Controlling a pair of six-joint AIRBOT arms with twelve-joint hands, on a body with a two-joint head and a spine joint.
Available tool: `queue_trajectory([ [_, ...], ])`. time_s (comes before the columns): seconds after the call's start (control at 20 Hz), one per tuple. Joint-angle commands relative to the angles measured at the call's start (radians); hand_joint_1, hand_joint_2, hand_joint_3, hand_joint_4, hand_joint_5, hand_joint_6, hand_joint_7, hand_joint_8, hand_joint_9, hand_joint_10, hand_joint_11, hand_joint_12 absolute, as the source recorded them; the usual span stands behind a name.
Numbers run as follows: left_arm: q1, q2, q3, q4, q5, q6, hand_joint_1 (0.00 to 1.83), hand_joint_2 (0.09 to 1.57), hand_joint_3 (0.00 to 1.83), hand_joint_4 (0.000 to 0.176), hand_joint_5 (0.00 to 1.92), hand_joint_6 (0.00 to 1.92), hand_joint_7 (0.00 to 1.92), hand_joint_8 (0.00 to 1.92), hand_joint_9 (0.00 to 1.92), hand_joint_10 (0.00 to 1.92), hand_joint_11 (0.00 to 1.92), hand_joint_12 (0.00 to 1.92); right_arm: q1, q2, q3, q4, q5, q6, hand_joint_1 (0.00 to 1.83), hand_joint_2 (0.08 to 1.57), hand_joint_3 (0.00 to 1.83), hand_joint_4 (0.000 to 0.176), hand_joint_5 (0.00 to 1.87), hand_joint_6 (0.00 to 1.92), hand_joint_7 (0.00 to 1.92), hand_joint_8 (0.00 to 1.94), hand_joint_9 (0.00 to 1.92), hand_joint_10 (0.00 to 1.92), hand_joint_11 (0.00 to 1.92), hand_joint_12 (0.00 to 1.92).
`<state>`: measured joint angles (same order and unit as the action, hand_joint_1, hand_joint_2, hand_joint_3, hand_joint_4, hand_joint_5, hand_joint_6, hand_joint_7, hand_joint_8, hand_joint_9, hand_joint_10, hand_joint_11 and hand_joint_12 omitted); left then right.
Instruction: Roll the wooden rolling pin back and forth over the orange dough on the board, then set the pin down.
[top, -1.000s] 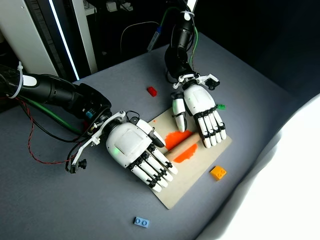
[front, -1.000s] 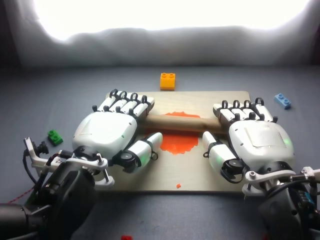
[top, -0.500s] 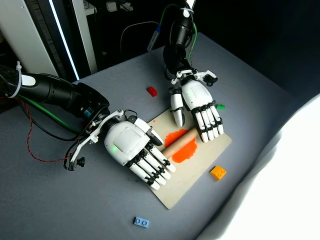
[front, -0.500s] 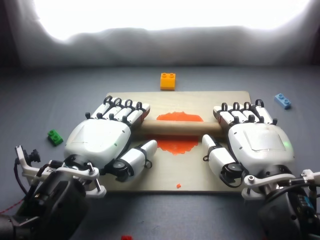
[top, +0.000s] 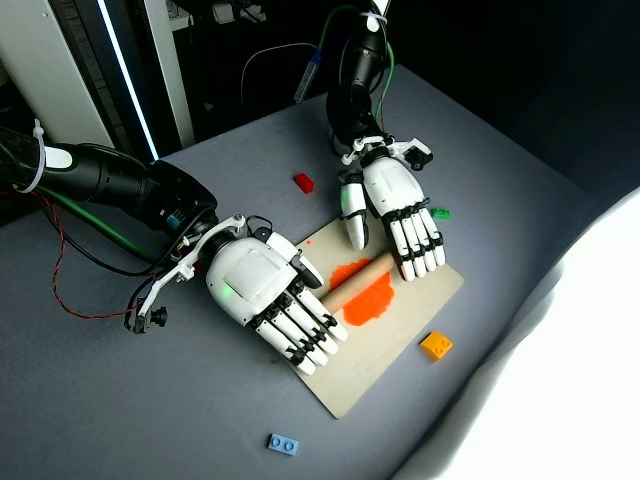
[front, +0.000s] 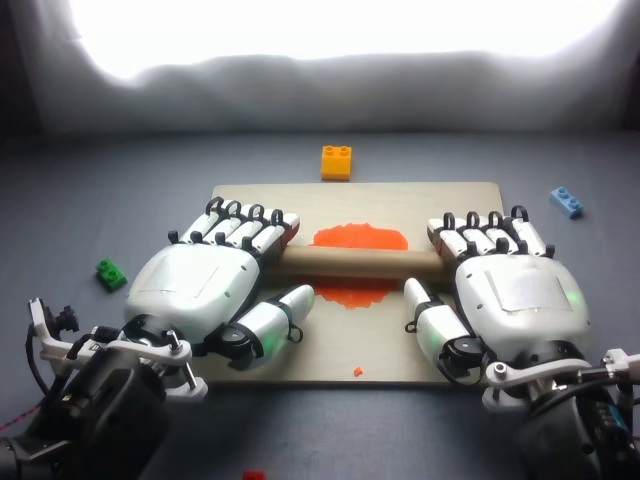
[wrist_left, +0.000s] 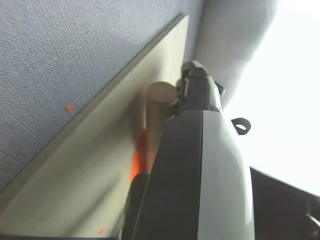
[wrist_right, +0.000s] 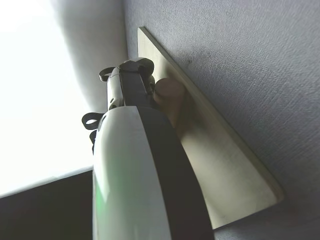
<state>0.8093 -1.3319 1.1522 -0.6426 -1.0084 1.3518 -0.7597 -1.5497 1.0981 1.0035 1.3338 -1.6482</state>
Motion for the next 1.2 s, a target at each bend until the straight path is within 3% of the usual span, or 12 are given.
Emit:
queue_trajectory([
  [0.0, 0.01, 0.008, -0.007, 0.037, -0.048, -0.009, 0.0, 1.54, 0.0, 0.0, 0.22, 0.0, 0.22, 0.0, 0.15, 0.0, 0.0, 0.19, -0.012, -0.003, -0.007, -0.036, 0.04, -0.006, 0.0, 1.57, 0.09, 0.0, 0.34, 0.01, 0.38, 0.0, 0.28, 0.0, 0.0, 0.57],
  [0.25, 0.022, 0.026, -0.027, 0.056, -0.048, -0.022, 0.0, 1.54, 0.0, 0.0, 0.22, 0.0, 0.22, 0.0, 0.15, 0.01, 0.0, 0.19, -0.013, -0.004, -0.016, -0.036, 0.056, -0.018, 0.0, 1.57, 0.07, 0.0, 0.34, 0.01, 0.39, 0.0, 0.29, 0.01, 0.0, 0.65],
  [0.55, 0.028, 0.044, -0.048, 0.063, -0.048, -0.032, 0.0, 1.54, 0.0, 0.0, 0.22, 0.0, 0.24, 0.0, 0.16, 0.0, 0.0, 0.22, -0.018, -0.004, -0.027, -0.036, 0.066, -0.028, 0.0, 1.57, 0.07, 0.0, 0.34, 0.01, 0.38, 0.0, 0.27, 0.0, 0.0, 0.57],
  [1.15, 0.033, 0.074, -0.081, 0.092, -0.042, -0.051, 0.0, 1.54, 0.0, 0.0, 0.21, 0.0, 0.21, 0.01, 0.14, 0.0, 0.0, 0.22, -0.02, -0.004, -0.034, -0.037, 0.084, -0.039, 0.0, 1.57, 0.07, 0.0, 0.33, 0.0, 0.37, 0.0, 0.28, 0.01, 0.0, 0.68],
])
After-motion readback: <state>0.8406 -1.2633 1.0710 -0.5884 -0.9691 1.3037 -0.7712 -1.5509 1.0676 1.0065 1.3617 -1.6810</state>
